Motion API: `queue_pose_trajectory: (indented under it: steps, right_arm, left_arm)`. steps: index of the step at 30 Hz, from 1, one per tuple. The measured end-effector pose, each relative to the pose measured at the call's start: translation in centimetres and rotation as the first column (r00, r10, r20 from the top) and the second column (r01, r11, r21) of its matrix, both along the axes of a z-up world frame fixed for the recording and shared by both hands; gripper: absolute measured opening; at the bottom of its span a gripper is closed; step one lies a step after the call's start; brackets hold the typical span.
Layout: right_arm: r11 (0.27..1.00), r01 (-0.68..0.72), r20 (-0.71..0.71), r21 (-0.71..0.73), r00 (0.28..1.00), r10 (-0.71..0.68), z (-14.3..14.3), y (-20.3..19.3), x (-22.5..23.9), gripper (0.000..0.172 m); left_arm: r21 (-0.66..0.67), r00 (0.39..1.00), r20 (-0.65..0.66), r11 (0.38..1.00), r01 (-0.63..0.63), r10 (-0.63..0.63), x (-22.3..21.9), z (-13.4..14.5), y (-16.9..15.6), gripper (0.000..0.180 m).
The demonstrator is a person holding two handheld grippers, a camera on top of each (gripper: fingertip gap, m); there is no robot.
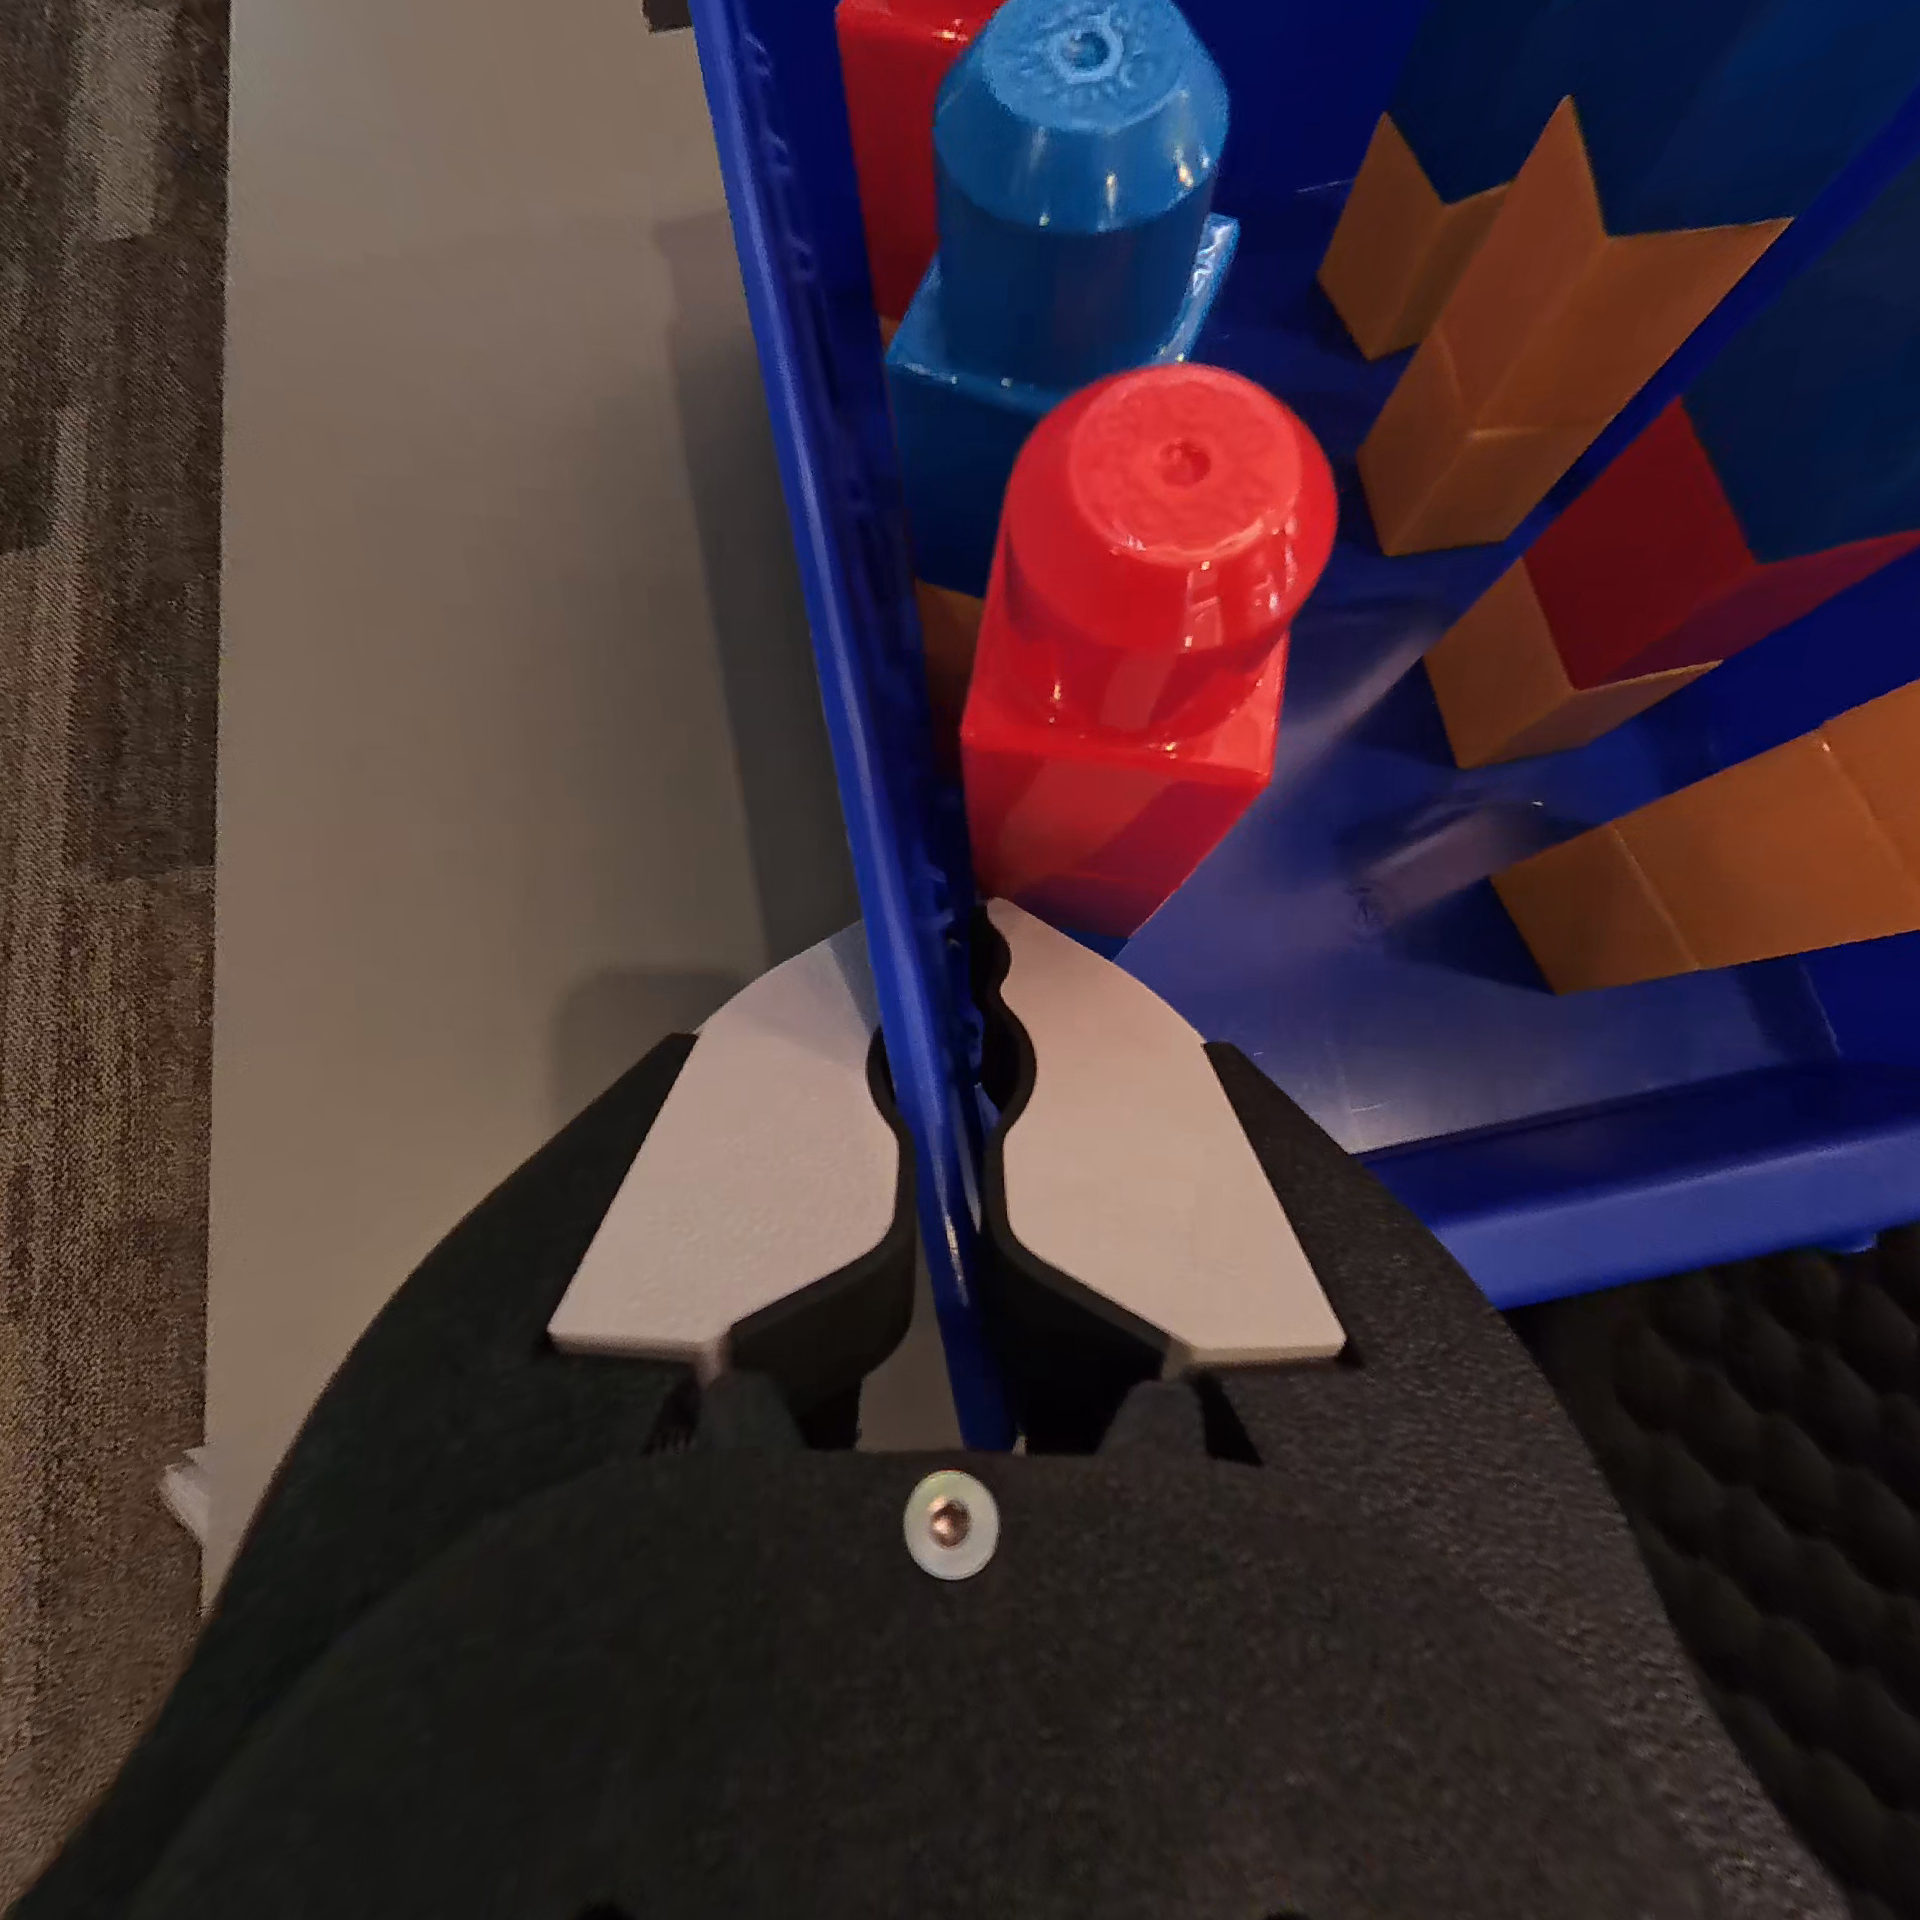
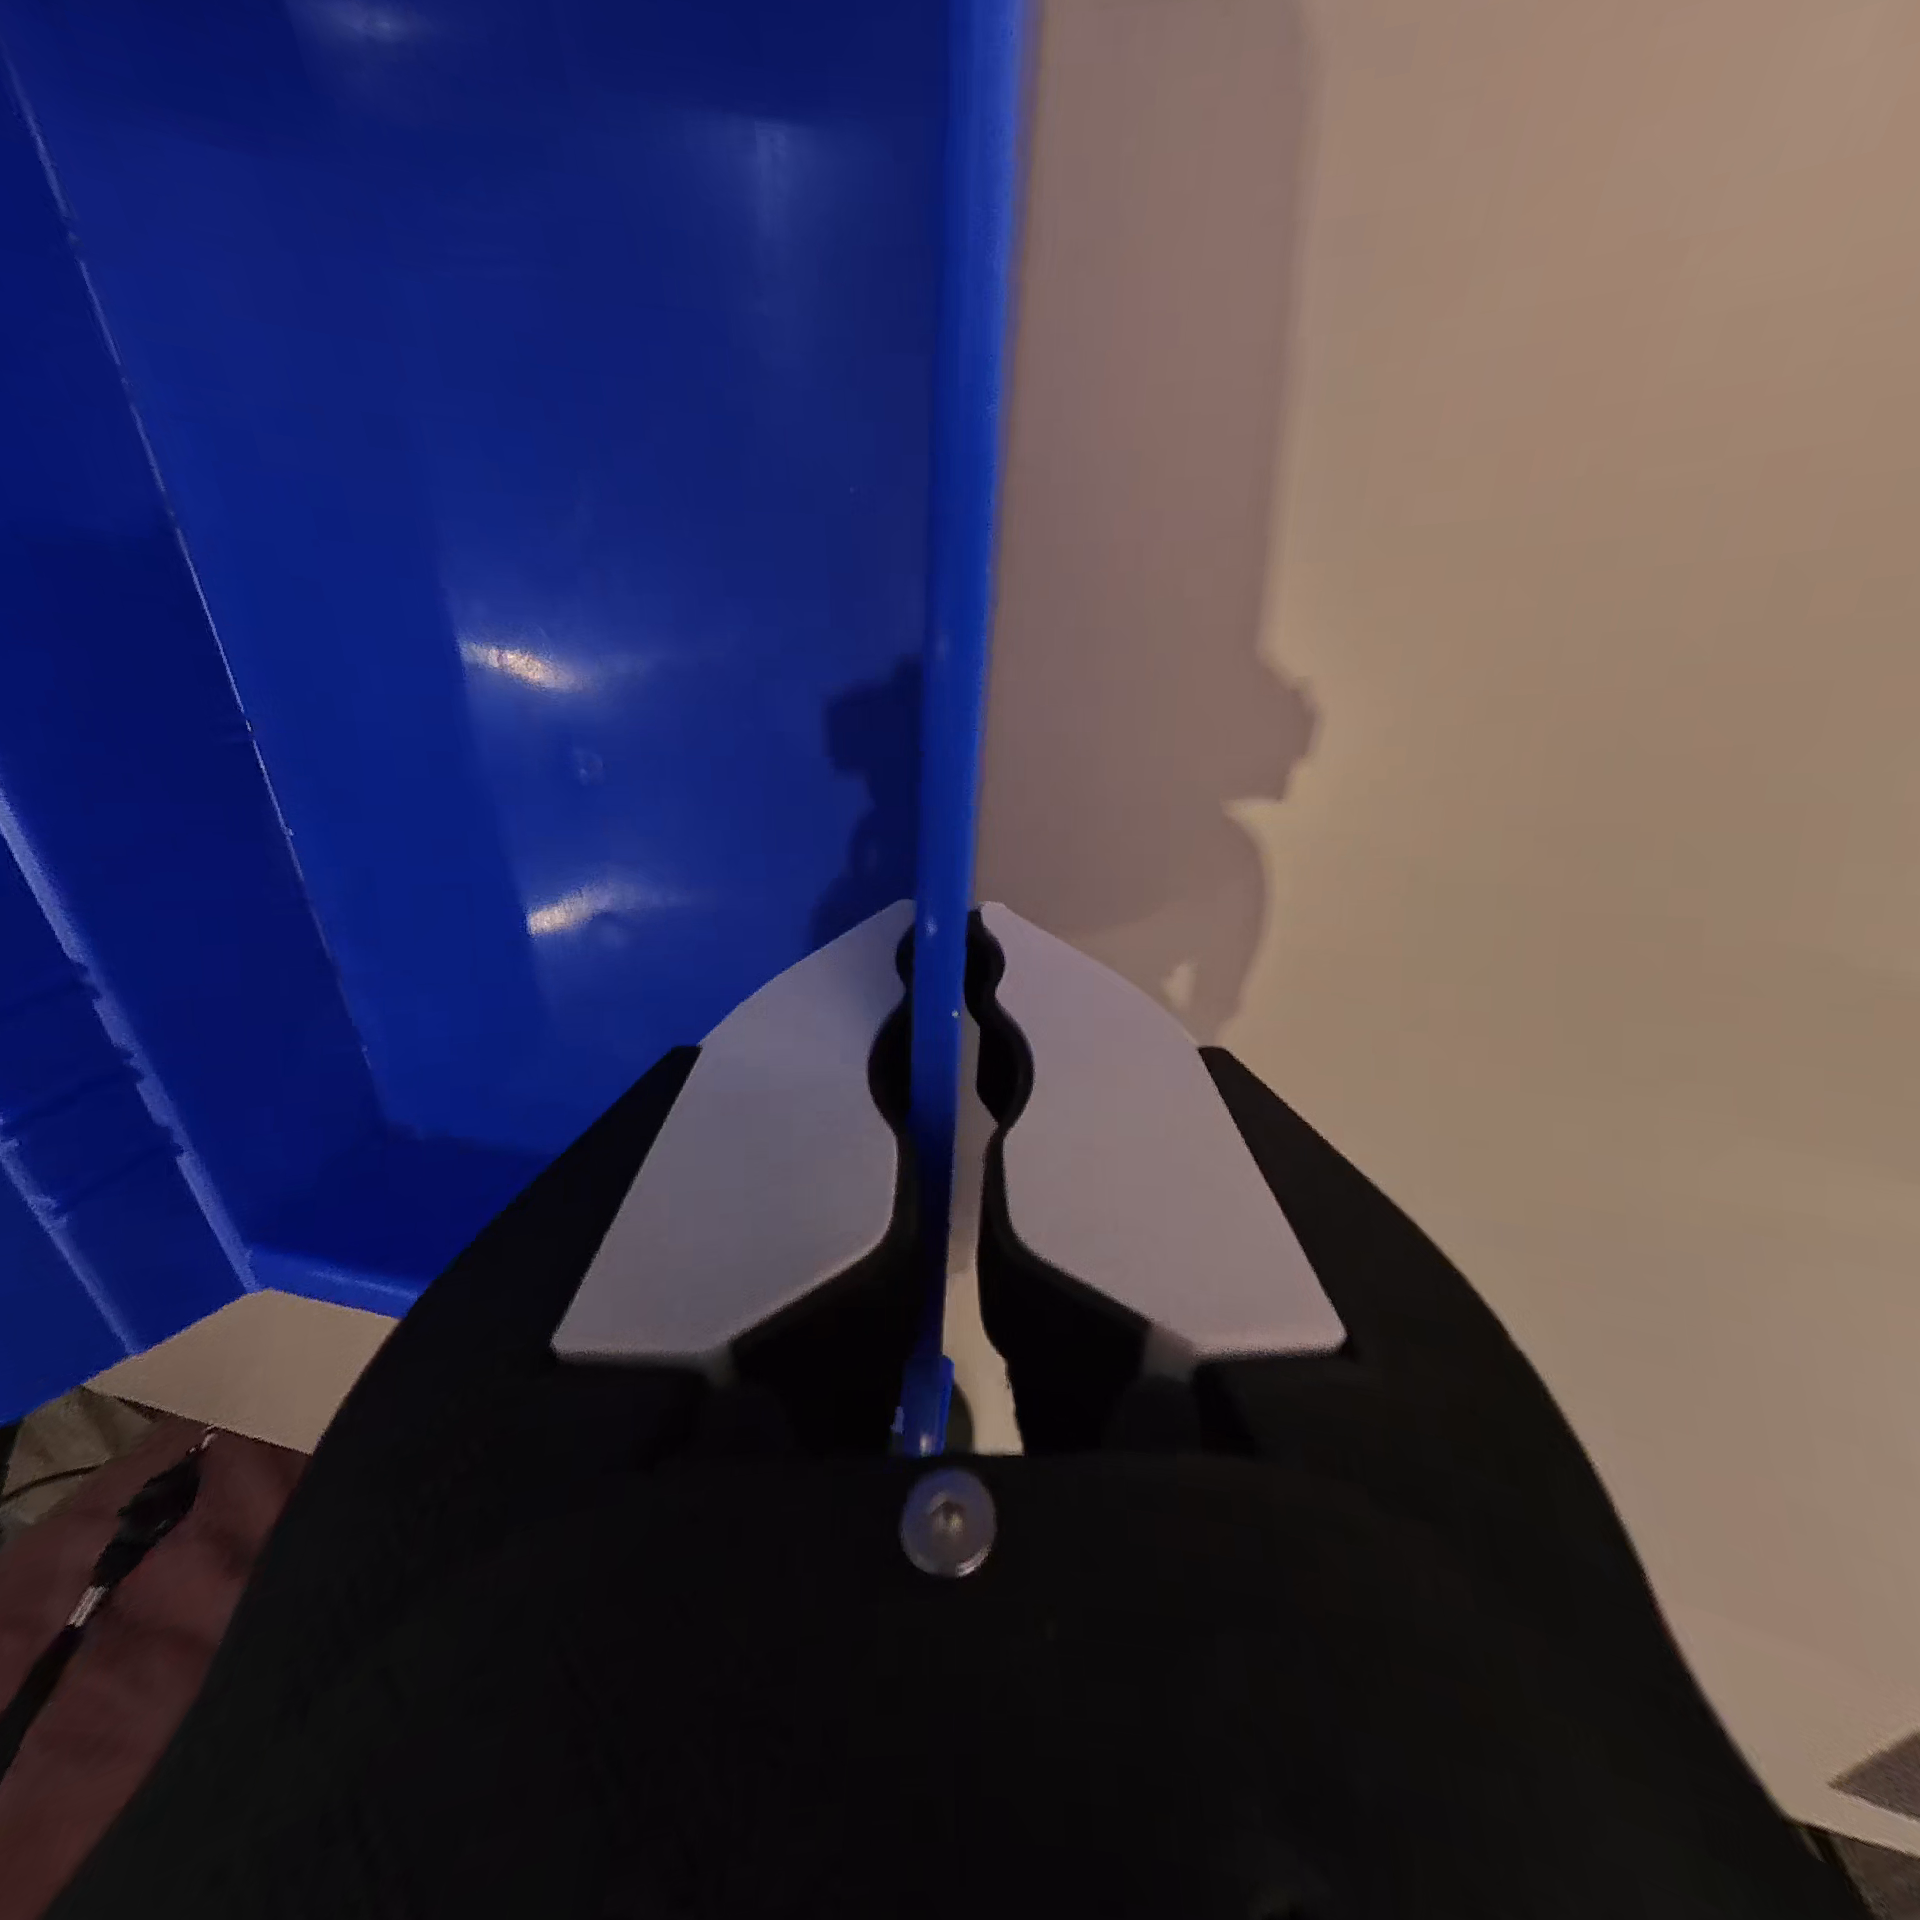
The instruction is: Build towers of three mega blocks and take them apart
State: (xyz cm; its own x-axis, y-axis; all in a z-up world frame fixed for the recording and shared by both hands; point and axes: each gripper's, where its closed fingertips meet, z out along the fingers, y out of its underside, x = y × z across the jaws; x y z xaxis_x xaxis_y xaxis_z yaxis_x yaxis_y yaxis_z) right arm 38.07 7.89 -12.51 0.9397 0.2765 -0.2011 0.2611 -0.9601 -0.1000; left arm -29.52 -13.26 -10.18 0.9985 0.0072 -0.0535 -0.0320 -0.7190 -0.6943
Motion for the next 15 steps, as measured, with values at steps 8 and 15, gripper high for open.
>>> queue_pose_trajectory:
  steps: [8,15]
  right_arm:
    - [0.996,0.092,0.014,-0.013,0.996,-0.092,-0.1,0.2,7.8,0.007]
    - [0.995,0.095,-0.004,-0.010,0.995,-0.095,-0.1,0.0,9.7,0.007]
  left_arm:
    - [-0.013,1.000,-0.007,1.000,0.006,-0.006,1.0,-0.1,0.4,0.007]
    - [-0.020,1.000,-0.006,1.000,0.013,-0.013,1.8,-0.1,0.7,0.008]
